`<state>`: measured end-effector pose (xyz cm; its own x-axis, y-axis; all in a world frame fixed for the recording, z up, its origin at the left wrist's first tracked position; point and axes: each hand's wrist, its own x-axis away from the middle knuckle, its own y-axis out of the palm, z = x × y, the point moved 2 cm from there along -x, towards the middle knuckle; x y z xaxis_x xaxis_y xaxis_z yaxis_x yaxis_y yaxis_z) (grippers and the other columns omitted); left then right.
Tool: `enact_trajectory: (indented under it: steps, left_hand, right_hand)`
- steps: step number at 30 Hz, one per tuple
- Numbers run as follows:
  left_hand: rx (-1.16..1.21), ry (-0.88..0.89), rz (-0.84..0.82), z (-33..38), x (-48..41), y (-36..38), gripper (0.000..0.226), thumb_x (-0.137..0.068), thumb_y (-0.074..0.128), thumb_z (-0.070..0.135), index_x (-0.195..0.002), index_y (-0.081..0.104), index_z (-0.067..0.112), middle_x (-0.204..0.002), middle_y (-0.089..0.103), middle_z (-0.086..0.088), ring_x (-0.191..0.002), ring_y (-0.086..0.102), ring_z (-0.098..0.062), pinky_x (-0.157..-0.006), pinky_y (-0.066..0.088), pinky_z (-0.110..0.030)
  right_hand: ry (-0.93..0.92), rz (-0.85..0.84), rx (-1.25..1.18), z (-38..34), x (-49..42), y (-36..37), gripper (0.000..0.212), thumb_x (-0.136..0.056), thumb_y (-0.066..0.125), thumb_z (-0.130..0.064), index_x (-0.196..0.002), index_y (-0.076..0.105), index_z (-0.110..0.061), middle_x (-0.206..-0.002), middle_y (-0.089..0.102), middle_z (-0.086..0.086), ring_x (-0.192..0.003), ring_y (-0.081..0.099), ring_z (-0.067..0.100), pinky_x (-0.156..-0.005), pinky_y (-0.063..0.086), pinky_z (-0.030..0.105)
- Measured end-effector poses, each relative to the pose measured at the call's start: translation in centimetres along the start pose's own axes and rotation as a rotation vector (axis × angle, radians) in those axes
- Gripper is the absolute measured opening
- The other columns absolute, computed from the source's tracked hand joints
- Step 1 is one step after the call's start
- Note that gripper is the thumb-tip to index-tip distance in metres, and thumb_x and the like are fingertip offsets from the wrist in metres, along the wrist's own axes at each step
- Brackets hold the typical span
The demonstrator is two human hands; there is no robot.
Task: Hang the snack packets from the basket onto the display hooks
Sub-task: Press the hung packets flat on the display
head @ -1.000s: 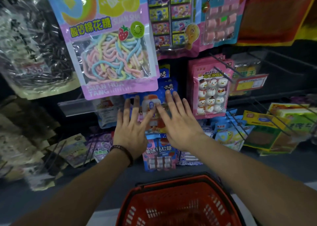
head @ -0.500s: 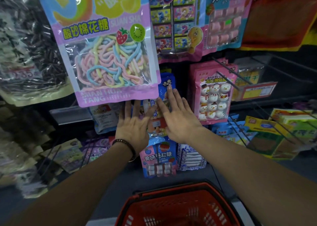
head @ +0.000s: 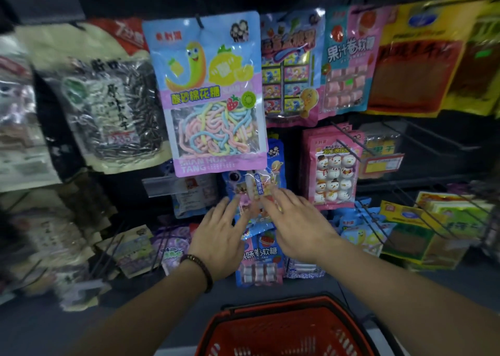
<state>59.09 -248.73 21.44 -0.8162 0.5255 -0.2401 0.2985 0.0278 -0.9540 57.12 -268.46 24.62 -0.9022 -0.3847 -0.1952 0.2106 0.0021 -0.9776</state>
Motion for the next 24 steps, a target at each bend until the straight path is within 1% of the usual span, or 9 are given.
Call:
enact_trajectory:
  steps: [2, 6, 9, 12, 16, 17, 19, 21, 24]
  left_hand:
    - [0.000, 0.037, 0.027, 0.2, 1.6, -1.6, 0.067, -0.094, 0.062, 0.039, -0.155, 0.039, 0.026, -0.159, 0.049, -0.012, -0.141, 0.051, -0.039, -0.112, 0.050, -0.053]
    - [-0.030, 0.084, 0.104, -0.1, 3.9, -6.5, 0.053, -0.091, 0.059, 0.042, -0.141, 0.056, 0.024, -0.142, 0.057, -0.005, -0.124, 0.057, -0.032, -0.098, 0.054, -0.046]
    - [-0.091, 0.110, 0.163, -1.3, 4.8, -10.2, 0.052, -0.086, 0.064, 0.041, -0.134, 0.061, 0.022, -0.139, 0.059, -0.008, -0.122, 0.058, -0.035, -0.097, 0.056, -0.047]
    - [-0.157, 0.085, 0.226, -3.1, 4.4, -14.0, 0.057, -0.078, 0.070, 0.039, -0.132, 0.062, 0.023, -0.144, 0.058, -0.014, -0.128, 0.058, -0.039, -0.102, 0.057, -0.053]
    - [-0.157, 0.022, 0.279, -6.4, 1.8, -18.5, 0.071, -0.081, 0.068, 0.036, -0.149, 0.050, 0.027, -0.163, 0.041, -0.022, -0.149, 0.041, -0.048, -0.118, 0.043, -0.060]
    - [-0.157, 0.002, 0.291, -7.1, 1.0, -19.5, 0.077, -0.081, 0.069, 0.037, -0.154, 0.046, 0.028, -0.167, 0.036, -0.022, -0.153, 0.036, -0.048, -0.120, 0.042, -0.060]
    - [-0.138, -0.050, 0.312, -8.3, -0.6, -21.2, 0.091, -0.083, 0.072, 0.043, -0.164, 0.032, 0.031, -0.176, 0.018, -0.020, -0.161, 0.021, -0.047, -0.126, 0.034, -0.060]
    - [-0.094, -0.095, 0.339, -9.2, -2.2, -22.1, 0.105, -0.085, 0.072, 0.050, -0.170, 0.011, 0.035, -0.179, -0.002, -0.019, -0.164, 0.002, -0.046, -0.130, 0.025, -0.061]
    - [-0.081, -0.132, 0.330, -10.4, -4.4, -22.8, 0.117, -0.087, 0.070, 0.063, -0.170, -0.007, 0.035, -0.175, -0.026, -0.016, -0.162, -0.021, -0.043, -0.132, 0.013, -0.061]
  right_hand:
    - [-0.020, 0.024, 0.036, -1.2, 1.3, -1.5, 0.073, -0.094, 0.062, -0.027, -0.158, 0.029, -0.018, -0.166, 0.025, 0.014, -0.151, 0.031, 0.034, -0.120, 0.040, 0.050]
    - [-0.018, 0.102, 0.114, -2.7, 2.2, -5.1, 0.070, -0.086, 0.070, -0.030, -0.150, 0.046, -0.012, -0.152, 0.047, 0.016, -0.139, 0.050, 0.036, -0.108, 0.051, 0.048]
    - [-0.019, 0.218, 0.148, -3.6, 1.9, -8.7, 0.069, -0.080, 0.073, -0.033, -0.142, 0.053, -0.011, -0.144, 0.053, 0.016, -0.134, 0.054, 0.038, -0.104, 0.054, 0.049]
    - [-0.051, 0.333, 0.220, -4.3, 0.7, -12.9, 0.071, -0.079, 0.073, -0.034, -0.143, 0.053, -0.011, -0.149, 0.051, 0.017, -0.137, 0.049, 0.040, -0.106, 0.052, 0.052]
    - [-0.033, 0.387, 0.267, -4.7, -2.3, -17.6, 0.087, -0.085, 0.074, -0.046, -0.158, 0.040, -0.012, -0.164, 0.037, 0.022, -0.150, 0.037, 0.043, -0.117, 0.044, 0.057]
    - [-0.017, 0.380, 0.264, -4.7, -3.2, -18.5, 0.096, -0.088, 0.074, -0.055, -0.163, 0.032, -0.012, -0.169, 0.028, 0.024, -0.156, 0.030, 0.044, -0.121, 0.039, 0.059]
    - [0.007, 0.342, 0.272, -4.7, -4.9, -19.8, 0.116, -0.089, 0.065, -0.073, -0.169, 0.009, -0.011, -0.176, 0.001, 0.025, -0.163, 0.005, 0.046, -0.129, 0.021, 0.062]
    - [0.036, 0.314, 0.302, -4.8, -6.5, -20.7, 0.126, -0.088, 0.060, -0.078, -0.168, -0.011, -0.011, -0.172, -0.023, 0.027, -0.161, -0.017, 0.046, -0.131, 0.005, 0.063]
    - [0.103, 0.327, 0.304, -4.6, -8.7, -21.7, 0.136, -0.083, 0.062, -0.082, -0.166, -0.019, -0.012, -0.168, -0.032, 0.029, -0.158, -0.026, 0.048, -0.129, 0.000, 0.067]
